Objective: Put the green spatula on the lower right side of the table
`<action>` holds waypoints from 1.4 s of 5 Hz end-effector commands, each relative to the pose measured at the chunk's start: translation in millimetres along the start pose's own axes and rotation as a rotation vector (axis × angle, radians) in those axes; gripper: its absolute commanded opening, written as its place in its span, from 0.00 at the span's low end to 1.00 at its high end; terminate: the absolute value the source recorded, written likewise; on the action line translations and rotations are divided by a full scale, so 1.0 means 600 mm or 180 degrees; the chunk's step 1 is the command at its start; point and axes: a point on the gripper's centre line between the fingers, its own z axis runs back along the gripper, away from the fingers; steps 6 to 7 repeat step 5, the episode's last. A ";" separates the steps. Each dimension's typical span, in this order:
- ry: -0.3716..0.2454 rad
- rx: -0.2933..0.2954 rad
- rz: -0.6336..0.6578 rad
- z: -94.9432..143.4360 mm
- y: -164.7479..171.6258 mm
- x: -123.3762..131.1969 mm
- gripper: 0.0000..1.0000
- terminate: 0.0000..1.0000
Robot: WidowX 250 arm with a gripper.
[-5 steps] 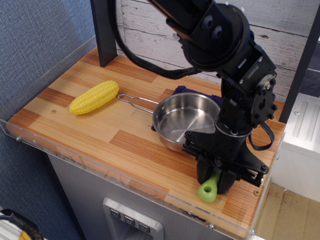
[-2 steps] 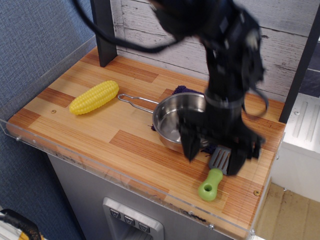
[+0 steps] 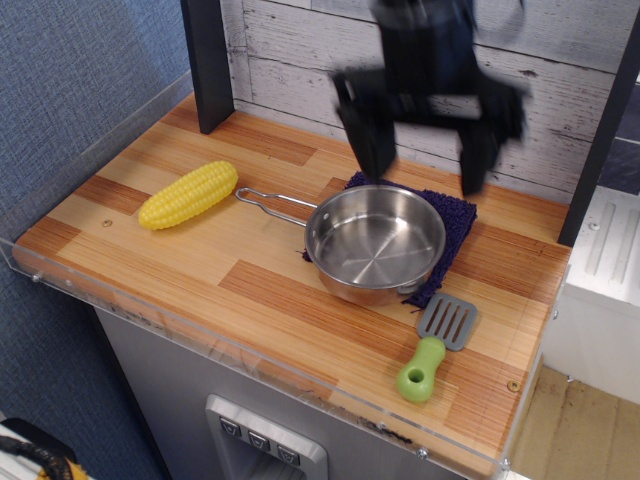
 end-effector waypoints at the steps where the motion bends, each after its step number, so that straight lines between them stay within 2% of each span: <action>1: -0.0301 0.0351 0.0333 0.082 0.138 0.013 1.00 0.00; 2: -0.0106 0.0412 0.0071 0.086 0.197 0.031 1.00 0.00; 3: 0.0137 0.0145 -0.0386 0.082 0.221 0.049 1.00 0.00; 4: 0.0137 0.0145 -0.0386 0.082 0.221 0.049 1.00 0.00; 5: 0.0137 0.0145 -0.0386 0.082 0.221 0.049 1.00 1.00; 7: 0.0137 0.0145 -0.0386 0.082 0.221 0.049 1.00 1.00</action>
